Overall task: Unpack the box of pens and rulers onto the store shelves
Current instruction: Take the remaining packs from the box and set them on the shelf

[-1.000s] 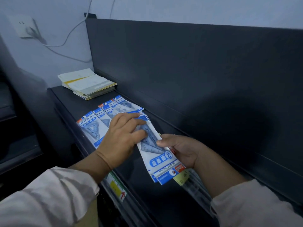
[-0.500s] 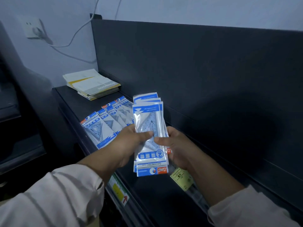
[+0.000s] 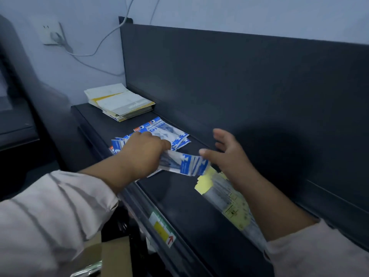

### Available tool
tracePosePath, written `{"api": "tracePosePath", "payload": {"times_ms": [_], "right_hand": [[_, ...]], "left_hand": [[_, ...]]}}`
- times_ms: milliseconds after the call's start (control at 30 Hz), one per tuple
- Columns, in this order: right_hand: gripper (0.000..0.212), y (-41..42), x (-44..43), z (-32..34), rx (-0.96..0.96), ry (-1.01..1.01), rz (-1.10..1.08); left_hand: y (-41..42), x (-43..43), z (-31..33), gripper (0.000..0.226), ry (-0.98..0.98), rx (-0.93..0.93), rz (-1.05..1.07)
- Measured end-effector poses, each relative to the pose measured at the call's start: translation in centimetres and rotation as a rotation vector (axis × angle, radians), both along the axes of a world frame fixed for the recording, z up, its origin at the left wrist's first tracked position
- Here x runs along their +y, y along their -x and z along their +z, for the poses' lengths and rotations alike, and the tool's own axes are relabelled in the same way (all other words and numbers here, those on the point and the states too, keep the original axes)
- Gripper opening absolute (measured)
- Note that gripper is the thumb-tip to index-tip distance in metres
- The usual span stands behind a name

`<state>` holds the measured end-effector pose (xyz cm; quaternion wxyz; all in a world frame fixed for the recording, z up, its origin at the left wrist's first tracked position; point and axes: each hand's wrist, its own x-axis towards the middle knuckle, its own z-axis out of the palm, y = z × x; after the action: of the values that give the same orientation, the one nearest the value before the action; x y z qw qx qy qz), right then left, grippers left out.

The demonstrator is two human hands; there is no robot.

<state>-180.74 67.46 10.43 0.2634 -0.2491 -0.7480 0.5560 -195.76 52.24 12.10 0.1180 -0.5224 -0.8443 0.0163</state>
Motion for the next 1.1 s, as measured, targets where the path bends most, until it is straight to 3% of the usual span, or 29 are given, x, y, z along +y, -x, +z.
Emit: {"api": "tracePosePath", "payload": {"times_ms": [167, 267, 333, 500, 733, 933, 1100], "right_hand": [[0.057, 2.6, -4.0, 0.1, -0.375, -0.434, 0.221], [0.026, 4.2, -6.4, -0.3, -0.474, -0.595, 0.260], [0.011, 5.2, -7.2, -0.7, -0.452, -0.570, 0.214], [0.013, 7.1, -8.1, -1.3, -0.395, -0.170, 0.096], [0.013, 10.8, -7.3, -2.6, -0.418, 0.039, -0.013], [0.017, 17.4, -5.8, -4.0, -0.383, -0.069, 0.118], [0.035, 20.7, -3.9, -6.8, -0.602, -0.465, 0.224]], "left_hand": [[1.0, -1.6, -0.2, 0.030, 0.087, 0.101, -0.081], [1.8, -2.5, -0.1, 0.026, 0.011, 0.030, -0.115], [2.7, -3.4, -0.1, 0.031, -0.064, -0.006, -0.127], [5.5, -6.4, -1.0, 0.069, -0.320, -0.165, -0.051], [8.3, -8.8, -6.3, 0.068, -0.181, -0.465, 0.161], [10.0, -7.5, -8.3, 0.063, -0.183, -0.501, 0.175], [10.8, -5.4, -9.9, 0.064, -0.084, -0.580, 0.251]]}}
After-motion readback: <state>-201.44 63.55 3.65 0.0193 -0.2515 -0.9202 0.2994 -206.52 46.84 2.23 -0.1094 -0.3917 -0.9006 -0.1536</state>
